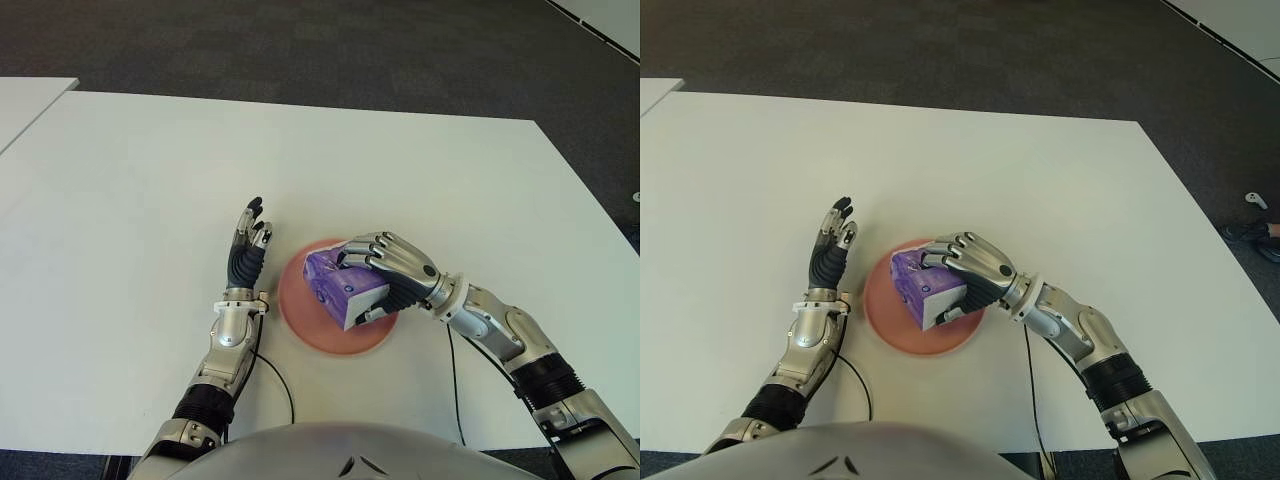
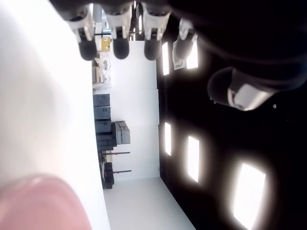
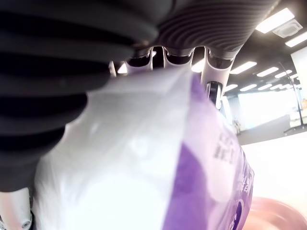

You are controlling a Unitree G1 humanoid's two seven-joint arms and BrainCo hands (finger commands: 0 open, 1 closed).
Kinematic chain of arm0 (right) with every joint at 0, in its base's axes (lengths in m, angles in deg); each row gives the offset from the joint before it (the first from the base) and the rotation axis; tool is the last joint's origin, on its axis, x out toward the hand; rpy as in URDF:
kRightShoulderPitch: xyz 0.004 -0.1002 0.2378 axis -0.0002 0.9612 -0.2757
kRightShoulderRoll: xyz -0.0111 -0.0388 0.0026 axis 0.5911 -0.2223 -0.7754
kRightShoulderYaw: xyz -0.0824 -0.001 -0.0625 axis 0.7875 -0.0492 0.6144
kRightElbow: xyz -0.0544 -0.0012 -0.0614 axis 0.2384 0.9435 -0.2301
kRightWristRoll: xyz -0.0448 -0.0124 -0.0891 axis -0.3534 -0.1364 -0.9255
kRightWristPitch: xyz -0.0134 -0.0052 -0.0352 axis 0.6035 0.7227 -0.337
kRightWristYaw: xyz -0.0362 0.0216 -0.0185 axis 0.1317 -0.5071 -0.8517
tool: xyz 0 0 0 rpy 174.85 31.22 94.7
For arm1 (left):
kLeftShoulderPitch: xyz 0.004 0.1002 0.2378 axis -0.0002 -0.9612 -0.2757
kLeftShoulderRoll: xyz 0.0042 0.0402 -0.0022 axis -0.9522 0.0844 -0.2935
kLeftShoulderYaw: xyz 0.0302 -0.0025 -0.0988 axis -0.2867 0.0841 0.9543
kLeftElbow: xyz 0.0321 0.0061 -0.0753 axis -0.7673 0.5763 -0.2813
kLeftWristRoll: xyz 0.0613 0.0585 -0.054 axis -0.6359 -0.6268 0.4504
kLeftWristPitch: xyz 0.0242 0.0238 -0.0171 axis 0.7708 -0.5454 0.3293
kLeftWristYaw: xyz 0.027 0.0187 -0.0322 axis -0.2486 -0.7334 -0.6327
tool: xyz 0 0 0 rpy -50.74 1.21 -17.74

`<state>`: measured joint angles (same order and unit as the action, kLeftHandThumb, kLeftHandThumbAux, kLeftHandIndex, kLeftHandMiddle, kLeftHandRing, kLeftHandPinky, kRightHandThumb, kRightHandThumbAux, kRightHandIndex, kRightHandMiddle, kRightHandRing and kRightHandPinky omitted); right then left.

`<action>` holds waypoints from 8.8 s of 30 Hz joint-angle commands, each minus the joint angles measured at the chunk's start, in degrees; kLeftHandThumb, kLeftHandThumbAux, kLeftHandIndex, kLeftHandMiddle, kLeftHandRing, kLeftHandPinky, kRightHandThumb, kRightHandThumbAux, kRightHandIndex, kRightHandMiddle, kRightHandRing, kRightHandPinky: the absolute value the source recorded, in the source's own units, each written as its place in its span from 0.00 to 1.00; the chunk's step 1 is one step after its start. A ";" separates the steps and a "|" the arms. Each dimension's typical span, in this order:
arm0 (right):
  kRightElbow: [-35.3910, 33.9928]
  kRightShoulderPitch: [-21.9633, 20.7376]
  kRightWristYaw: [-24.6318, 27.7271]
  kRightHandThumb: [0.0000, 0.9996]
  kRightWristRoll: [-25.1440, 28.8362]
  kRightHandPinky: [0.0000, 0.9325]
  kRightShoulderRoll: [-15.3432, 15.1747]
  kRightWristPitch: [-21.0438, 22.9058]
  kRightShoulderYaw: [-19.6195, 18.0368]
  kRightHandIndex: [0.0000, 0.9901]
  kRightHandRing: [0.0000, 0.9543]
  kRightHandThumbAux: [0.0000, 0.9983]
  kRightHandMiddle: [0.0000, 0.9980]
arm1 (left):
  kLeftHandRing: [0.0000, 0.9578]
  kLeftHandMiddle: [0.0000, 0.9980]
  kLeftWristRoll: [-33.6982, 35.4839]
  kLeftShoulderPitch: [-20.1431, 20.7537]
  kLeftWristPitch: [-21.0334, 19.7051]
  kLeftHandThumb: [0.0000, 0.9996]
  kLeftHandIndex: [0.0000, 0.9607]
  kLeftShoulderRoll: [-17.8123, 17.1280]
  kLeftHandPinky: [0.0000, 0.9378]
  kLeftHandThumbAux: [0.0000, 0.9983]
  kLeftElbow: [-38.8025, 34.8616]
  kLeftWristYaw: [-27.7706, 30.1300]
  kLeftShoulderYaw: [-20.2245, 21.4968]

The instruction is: Put the tissue paper into the plate.

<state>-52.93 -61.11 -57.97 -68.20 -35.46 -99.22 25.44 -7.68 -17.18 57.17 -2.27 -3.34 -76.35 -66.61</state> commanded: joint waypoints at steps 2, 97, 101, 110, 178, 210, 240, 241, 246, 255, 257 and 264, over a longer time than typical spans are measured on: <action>3.18 0.03 -0.17 0.79 -0.42 0.66 1.78 -1.18 0.51 0.42 0.67 0.69 0.53 | 0.00 0.00 -3.43 -11.63 -1.52 0.00 0.00 -2.98 0.00 0.37 7.68 -0.66 0.54; -0.38 -2.32 0.05 0.00 32.59 0.00 31.23 26.63 -22.78 0.00 0.00 0.57 0.00 | 0.00 0.00 -0.13 -8.61 0.81 0.00 0.00 -2.47 0.00 0.42 6.49 6.89 1.86; -2.21 2.74 0.16 0.00 31.45 0.00 30.50 25.95 -23.22 0.00 0.00 0.55 0.00 | 0.00 0.00 -0.73 -8.50 1.69 0.00 0.00 -2.65 0.00 0.42 7.28 6.13 2.31; -8.68 11.26 -0.42 0.00 30.22 0.00 31.63 28.18 -23.90 0.00 0.00 0.58 0.00 | 0.00 0.00 0.81 -8.39 3.07 0.00 0.00 -3.12 0.00 0.41 8.76 8.35 2.88; 31.05 3.73 3.38 0.00 36.97 0.00 32.65 20.10 -26.60 0.00 0.00 0.75 0.00 | 0.00 0.04 -2.32 -13.58 -6.21 0.00 0.03 -3.41 0.00 0.53 -4.52 2.19 3.28; 38.93 0.50 1.83 0.00 38.79 0.00 31.00 13.32 -26.85 0.00 0.00 0.68 0.00 | 0.00 0.04 -1.72 -16.00 -11.31 0.00 0.01 -2.76 0.00 0.55 -11.40 4.65 3.13; 27.09 4.55 10.31 0.01 41.58 0.00 29.38 27.06 -26.50 0.00 0.00 0.70 0.00 | 0.00 0.05 -2.00 -15.30 -12.42 0.00 0.03 -2.36 0.00 0.54 -11.06 4.27 3.99; 24.65 5.26 10.99 0.01 42.33 0.00 29.60 29.07 -26.48 0.00 0.00 0.70 0.00 | 0.01 0.05 -2.22 -15.22 -12.40 0.00 0.03 -2.42 0.00 0.54 -10.96 4.12 4.03; 17.70 7.38 11.73 0.02 43.70 0.00 30.48 34.20 -26.34 0.00 0.00 0.70 0.00 | 0.01 0.06 -2.69 -15.09 -12.30 0.00 0.04 -2.60 0.00 0.54 -10.86 3.97 4.11; 13.17 9.04 11.79 0.01 45.38 0.00 32.14 35.53 -26.62 0.00 0.00 0.71 0.00 | 0.01 0.05 -1.42 -15.06 -12.05 0.00 0.04 -2.55 0.00 0.54 -11.10 5.53 4.17; 12.93 9.13 11.74 0.01 45.60 0.01 32.44 35.21 -26.63 0.00 0.00 0.71 0.00 | 0.00 0.04 -1.15 -14.87 -11.70 0.00 0.02 -2.70 0.00 0.53 -10.95 6.03 4.20; 12.13 9.44 11.11 0.00 45.42 0.01 33.17 34.70 -26.52 0.00 0.00 0.72 0.00 | 0.00 0.04 -1.45 -14.41 -11.17 0.00 0.02 -2.99 0.00 0.54 -10.55 6.48 4.47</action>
<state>-41.71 -53.61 -46.89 -23.09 -3.25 -65.98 -1.45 -8.99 -29.77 48.53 -4.54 -17.88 -70.70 -62.58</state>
